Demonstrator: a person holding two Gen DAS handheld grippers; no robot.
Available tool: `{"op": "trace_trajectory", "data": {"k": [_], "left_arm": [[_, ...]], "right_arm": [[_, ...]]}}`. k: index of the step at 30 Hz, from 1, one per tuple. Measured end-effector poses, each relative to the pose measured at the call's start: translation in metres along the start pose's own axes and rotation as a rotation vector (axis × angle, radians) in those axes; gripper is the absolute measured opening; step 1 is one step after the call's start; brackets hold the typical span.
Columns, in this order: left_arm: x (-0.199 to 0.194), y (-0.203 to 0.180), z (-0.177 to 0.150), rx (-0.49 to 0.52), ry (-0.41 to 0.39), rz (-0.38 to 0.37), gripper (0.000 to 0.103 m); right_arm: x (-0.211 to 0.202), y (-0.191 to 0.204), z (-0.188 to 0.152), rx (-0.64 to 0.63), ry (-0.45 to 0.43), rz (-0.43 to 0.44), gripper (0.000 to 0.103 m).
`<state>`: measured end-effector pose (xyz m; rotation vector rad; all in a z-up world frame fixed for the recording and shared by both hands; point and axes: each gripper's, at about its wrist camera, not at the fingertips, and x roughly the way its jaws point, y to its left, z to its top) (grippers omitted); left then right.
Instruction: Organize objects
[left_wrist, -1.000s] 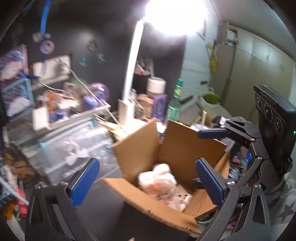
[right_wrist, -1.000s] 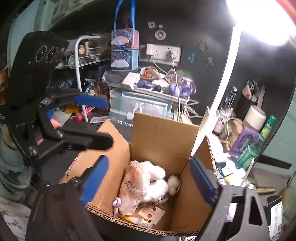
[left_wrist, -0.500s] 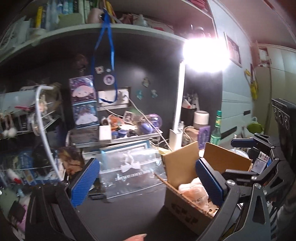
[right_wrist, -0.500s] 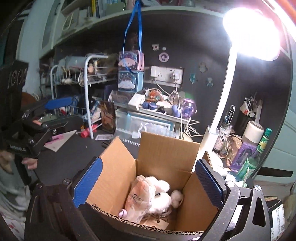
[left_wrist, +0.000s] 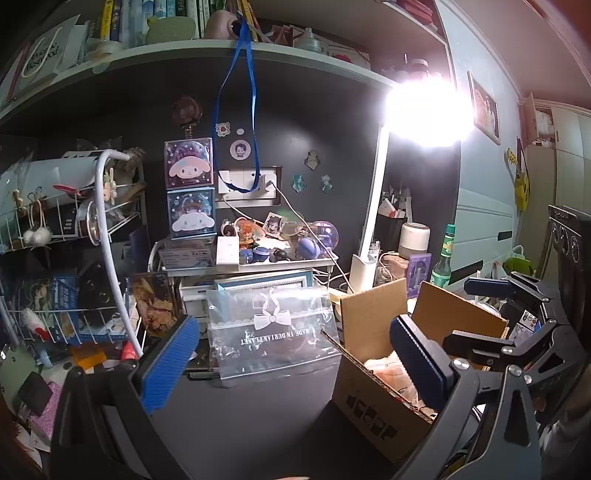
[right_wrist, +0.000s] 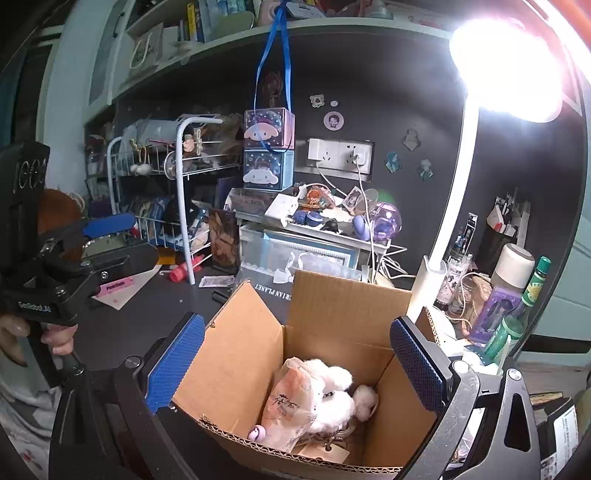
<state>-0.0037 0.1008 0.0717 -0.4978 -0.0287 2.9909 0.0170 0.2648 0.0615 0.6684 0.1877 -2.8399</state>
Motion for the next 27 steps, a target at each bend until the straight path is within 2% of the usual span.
{"op": "trace_trajectory", "data": {"k": [27], "left_arm": [[0.007,0.01,-0.004,-0.014,0.036,-0.015,0.103]], "right_arm": [[0.005,-0.008,0.001,0.004,0.002,-0.003,0.101]]}}
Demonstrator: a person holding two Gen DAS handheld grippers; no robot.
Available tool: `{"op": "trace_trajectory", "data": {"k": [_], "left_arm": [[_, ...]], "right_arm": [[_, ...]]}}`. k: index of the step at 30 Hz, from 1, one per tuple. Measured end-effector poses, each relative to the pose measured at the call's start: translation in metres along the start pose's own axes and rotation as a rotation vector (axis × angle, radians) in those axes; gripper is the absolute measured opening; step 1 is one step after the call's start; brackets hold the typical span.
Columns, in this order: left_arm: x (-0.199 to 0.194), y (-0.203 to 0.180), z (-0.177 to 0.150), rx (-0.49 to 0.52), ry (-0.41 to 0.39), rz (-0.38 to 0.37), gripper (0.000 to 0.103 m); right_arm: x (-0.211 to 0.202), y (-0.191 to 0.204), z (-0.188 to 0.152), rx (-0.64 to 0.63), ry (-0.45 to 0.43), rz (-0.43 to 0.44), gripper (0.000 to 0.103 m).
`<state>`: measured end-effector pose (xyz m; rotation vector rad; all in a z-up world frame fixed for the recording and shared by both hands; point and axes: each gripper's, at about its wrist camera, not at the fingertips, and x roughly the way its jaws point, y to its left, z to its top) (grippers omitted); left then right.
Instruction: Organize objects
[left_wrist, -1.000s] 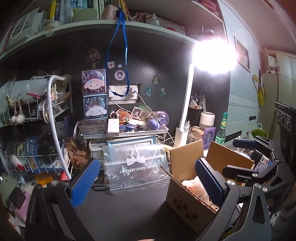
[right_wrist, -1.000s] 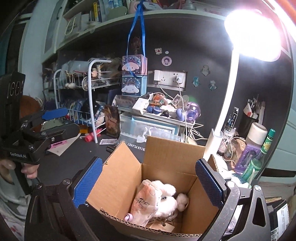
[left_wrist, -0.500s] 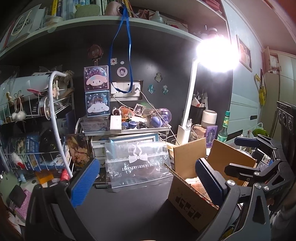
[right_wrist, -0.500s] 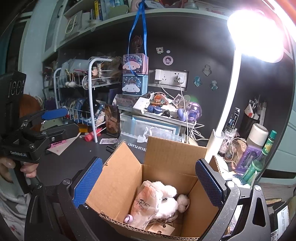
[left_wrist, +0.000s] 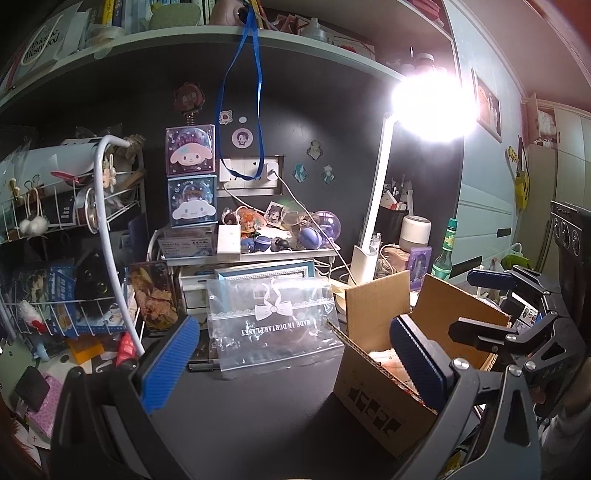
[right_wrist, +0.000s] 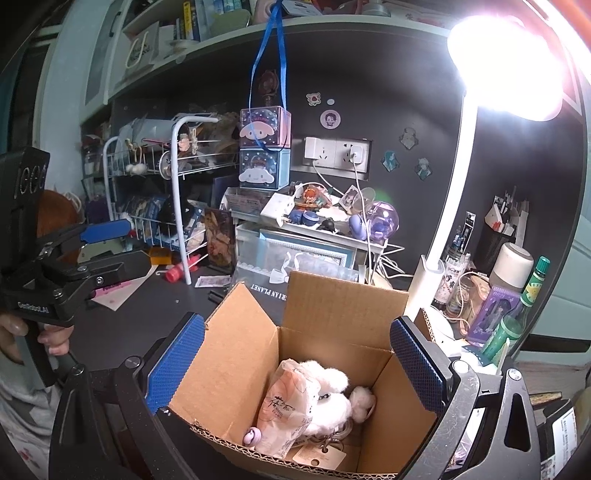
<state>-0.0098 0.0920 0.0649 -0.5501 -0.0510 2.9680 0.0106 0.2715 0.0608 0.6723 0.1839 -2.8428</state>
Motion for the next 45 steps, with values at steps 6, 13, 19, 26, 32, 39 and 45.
{"op": "trace_trajectory", "data": {"k": [6,13,19,26,32,39,45], "left_arm": [[-0.0012,0.0024,-0.002,-0.005,0.005,-0.002,0.103],[-0.0027,0.0051,-0.0042,-0.007,0.011,-0.008,0.103],[-0.0024,0.0057,-0.0054,-0.009,0.013,-0.016,0.103],[-0.0026,0.007,-0.006,-0.01,0.017,-0.02,0.103],[-0.0014,0.0072,-0.0057,-0.01,0.02,-0.022,0.103],[-0.001,0.0067,-0.0059,-0.011,0.023,-0.026,0.103],[0.0016,0.0092,-0.007,-0.013,0.027,-0.026,0.103]], "right_arm": [[0.0,0.0009,0.0001,0.0,0.001,-0.003,0.101],[0.0011,0.0007,0.0004,0.0,0.002,0.0,0.101],[0.001,0.0008,0.0004,-0.002,0.001,-0.001,0.101],[0.001,0.0009,0.0003,-0.003,0.002,0.0,0.101],[0.0026,0.0009,-0.0001,0.003,0.005,0.0,0.101],[0.0027,-0.0003,-0.0007,0.001,0.005,0.001,0.101],[0.003,0.0,-0.0009,0.004,0.005,0.0,0.101]]}}
